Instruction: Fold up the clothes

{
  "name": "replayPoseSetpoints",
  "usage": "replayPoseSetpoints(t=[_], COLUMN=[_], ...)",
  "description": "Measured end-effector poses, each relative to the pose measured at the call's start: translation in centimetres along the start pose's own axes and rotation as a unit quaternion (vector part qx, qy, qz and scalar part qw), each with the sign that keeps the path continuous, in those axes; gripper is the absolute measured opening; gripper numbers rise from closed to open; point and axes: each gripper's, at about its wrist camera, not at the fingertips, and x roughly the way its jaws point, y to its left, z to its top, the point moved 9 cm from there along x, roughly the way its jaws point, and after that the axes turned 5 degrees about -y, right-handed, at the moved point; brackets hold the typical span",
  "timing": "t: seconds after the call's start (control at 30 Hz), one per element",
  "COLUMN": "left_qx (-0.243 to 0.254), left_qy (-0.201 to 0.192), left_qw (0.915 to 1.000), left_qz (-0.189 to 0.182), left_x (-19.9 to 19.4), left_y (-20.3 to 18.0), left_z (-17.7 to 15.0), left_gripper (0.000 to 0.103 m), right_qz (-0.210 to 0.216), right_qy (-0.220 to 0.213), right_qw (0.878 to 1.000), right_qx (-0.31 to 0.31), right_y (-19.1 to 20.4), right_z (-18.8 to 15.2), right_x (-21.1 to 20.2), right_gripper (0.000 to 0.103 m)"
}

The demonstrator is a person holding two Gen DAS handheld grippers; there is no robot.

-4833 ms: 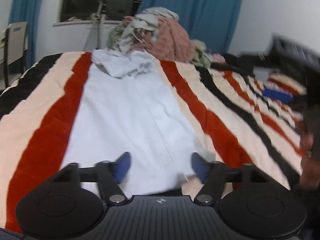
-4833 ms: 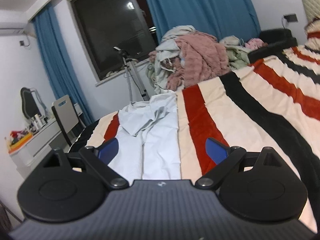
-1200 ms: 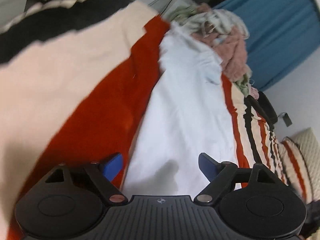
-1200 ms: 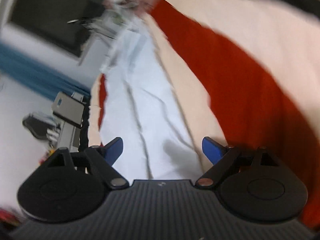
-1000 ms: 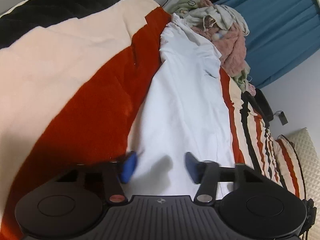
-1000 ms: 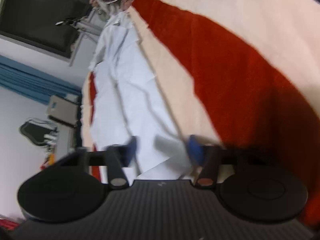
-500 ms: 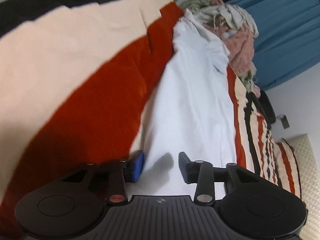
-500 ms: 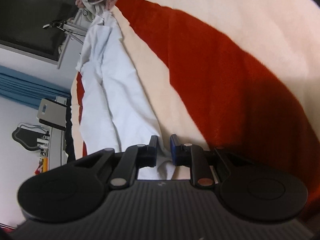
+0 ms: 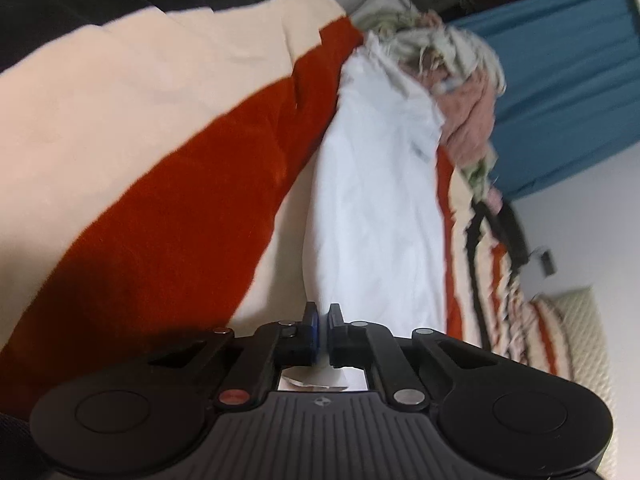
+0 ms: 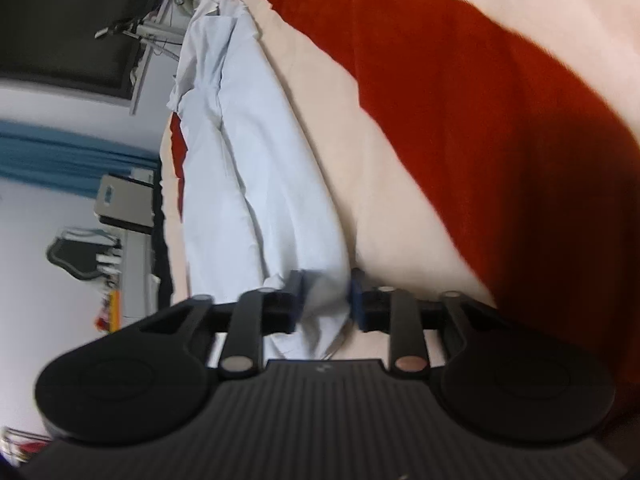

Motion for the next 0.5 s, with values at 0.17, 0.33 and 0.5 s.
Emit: replayPoseSetpoints(t=[0.17, 0.33, 0.5], left_qx=[-0.030, -0.047, -0.052], left_qy=[-0.038, -0.038, -0.023], left_qw=[0.9982, 0.9977, 0.9983], left_qz=[-0.036, -0.031, -0.006], left_x=[-1.7, -1.9, -0.5], left_y=[-0.4, 0.3, 0.7], left_z=[0.7, 1.0, 0.8], left_gripper=[0.003, 0.003, 0.004], right_qz=[0.015, -0.006, -0.014], right_qy=[-0.006, -0.034, -0.038], right_qw=[1.000, 0.999, 0.999], right_qx=[0.003, 0.000, 0.007], right_y=[0.9, 1.1, 0.1], right_z=[-0.5, -0.2, 0.4], right_x=[-0.9, -1.4, -0.3], right_gripper=[0.059, 0.060, 0.059])
